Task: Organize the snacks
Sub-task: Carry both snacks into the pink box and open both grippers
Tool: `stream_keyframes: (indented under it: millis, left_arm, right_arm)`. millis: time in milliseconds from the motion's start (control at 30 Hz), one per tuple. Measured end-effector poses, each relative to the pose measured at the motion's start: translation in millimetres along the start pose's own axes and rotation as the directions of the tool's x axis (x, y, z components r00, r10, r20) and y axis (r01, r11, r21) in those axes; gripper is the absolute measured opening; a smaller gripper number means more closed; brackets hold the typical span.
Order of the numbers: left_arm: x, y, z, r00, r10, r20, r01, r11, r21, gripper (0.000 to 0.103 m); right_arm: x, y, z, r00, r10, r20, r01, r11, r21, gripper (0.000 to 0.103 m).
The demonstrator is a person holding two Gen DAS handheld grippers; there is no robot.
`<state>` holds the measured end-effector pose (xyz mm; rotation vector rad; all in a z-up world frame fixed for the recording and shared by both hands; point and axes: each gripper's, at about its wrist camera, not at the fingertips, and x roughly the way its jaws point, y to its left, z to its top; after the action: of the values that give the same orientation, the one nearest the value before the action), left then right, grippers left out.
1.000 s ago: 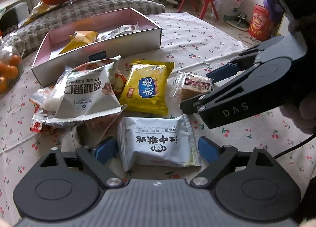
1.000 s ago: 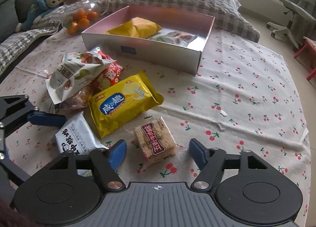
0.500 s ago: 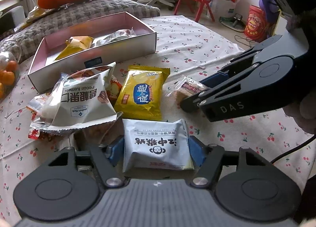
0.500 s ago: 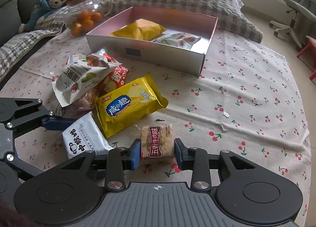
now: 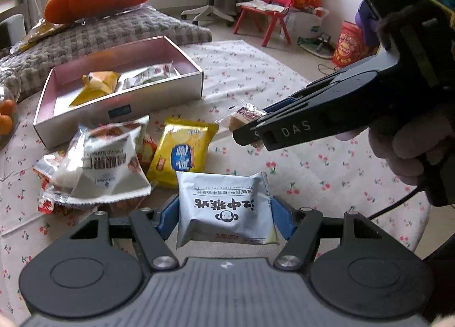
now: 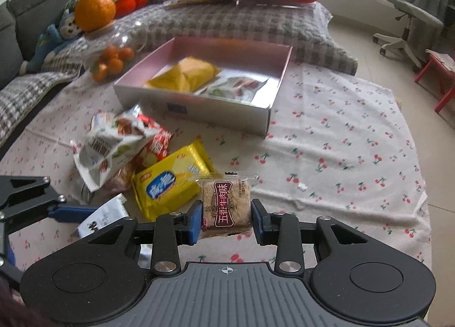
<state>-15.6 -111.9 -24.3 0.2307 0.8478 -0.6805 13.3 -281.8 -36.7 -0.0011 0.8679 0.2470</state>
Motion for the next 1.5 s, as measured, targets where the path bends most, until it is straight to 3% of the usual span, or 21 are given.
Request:
stream_keyframes:
  millis: [267,567,800,967,1167,1267,1367,1433,1500]
  left_arm:
    - [-13,12,17,0.999,0.021,0.046,-0.020,0.999,-0.038,0.065]
    - [-23,36,36,0.989,0.104,0.103,-0.097,0.993,-0.068,0.065]
    - [-15,75,57,0.971,0.210,0.113,-0.199,0.975,-0.101,0.065]
    - [-1,103,67,0.946,0.303,0.113,-0.290,0.950,-0.117,0.065]
    - [16,129,76,0.933,0.352,0.079,-0.337,0.929,-0.152,0.065]
    - [21,140,76,0.929,0.364,0.064,-0.347,0.919,-0.188,0.065]
    - [15,145,69,0.938,0.339,0.068,-0.315,0.920,-0.234,0.066]
    - [16,146,67,0.938,0.339,0.067,-0.315,0.919,-0.239,0.066]
    - [17,148,64,0.939,0.336,0.067,-0.310,0.917,-0.249,0.066]
  right_arm:
    - [-7,-11,22,0.999,-0.013,0.052,0.010,0.998,0.062,0.033]
    - [-2,-9,49,0.996,-0.024,0.091,0.015,0.994,0.105,0.034]
    - [14,-2,66,0.996,-0.028,0.090,0.014,0.989,0.144,0.034]
    - [24,2,75,0.995,-0.029,0.093,0.011,0.982,0.189,0.034]
    - [29,8,86,0.993,-0.008,0.116,-0.016,0.977,0.212,0.029]
    - [32,11,87,0.995,-0.029,0.096,0.009,0.980,0.199,0.030]
    - [36,7,84,0.998,0.010,0.061,-0.023,0.977,0.210,0.038]
    - [44,6,81,1.000,0.016,0.025,-0.022,0.975,0.221,0.061]
    - [55,8,76,1.000,0.008,-0.015,-0.004,0.975,0.221,0.064]
